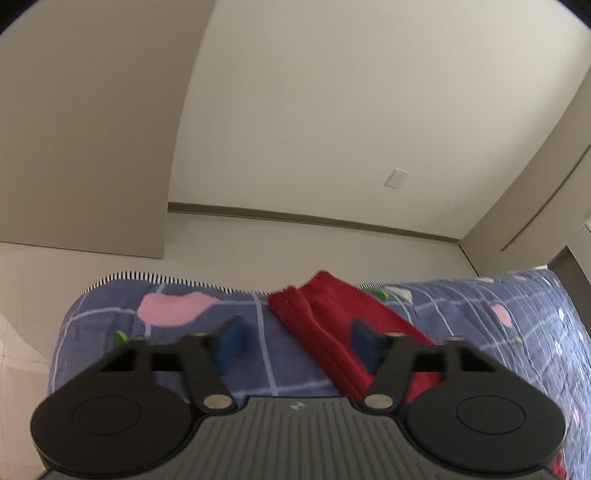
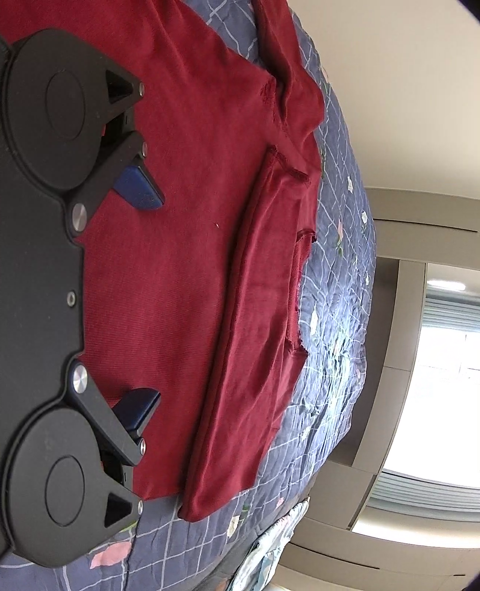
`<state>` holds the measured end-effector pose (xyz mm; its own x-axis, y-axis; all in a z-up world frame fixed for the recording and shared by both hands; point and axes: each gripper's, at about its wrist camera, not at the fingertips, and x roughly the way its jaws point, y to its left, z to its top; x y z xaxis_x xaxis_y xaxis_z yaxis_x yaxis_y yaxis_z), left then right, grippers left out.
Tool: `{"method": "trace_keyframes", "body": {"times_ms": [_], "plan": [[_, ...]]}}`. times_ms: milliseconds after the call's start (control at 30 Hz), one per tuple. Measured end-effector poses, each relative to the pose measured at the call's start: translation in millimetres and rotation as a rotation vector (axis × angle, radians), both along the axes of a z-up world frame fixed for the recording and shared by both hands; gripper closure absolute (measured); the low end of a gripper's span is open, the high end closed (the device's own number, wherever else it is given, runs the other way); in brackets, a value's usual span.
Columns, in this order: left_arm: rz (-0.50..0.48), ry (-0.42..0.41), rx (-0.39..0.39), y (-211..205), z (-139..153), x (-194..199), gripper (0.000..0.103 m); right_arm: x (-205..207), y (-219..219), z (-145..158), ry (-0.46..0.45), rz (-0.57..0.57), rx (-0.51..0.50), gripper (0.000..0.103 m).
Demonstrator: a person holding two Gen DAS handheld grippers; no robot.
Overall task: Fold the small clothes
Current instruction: 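Lift the held sleeve with the left tool, lay it across the body, release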
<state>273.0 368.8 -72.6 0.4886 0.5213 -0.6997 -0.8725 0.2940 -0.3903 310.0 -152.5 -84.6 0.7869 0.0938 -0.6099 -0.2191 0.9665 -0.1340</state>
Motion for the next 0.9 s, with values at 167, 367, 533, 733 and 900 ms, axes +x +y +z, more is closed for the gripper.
{"method": "trace_keyframes", "body": {"times_ms": [167, 367, 533, 733, 900], "plan": [[0.015, -0.031, 0.002, 5, 0, 0, 0.096, 0, 0, -1, 0.001, -0.003, 0.009, 0.001], [-0.035, -0.128, 0.137, -12, 35, 9, 0.1, 0, -2, -1, 0.005, -0.004, 0.022, 0.001], [-0.173, -0.205, 0.293, -46, 93, 38, 0.1, 0, -4, -1, 0.003, -0.008, 0.037, 0.001], [-0.433, -0.349, 0.478, -127, 166, 83, 0.1, -2, -8, 0, -0.003, -0.016, 0.068, 0.001], [-0.643, -0.458, 0.505, -198, 200, 116, 0.1, -3, -27, 10, 0.002, -0.03, 0.162, 0.0]]}}
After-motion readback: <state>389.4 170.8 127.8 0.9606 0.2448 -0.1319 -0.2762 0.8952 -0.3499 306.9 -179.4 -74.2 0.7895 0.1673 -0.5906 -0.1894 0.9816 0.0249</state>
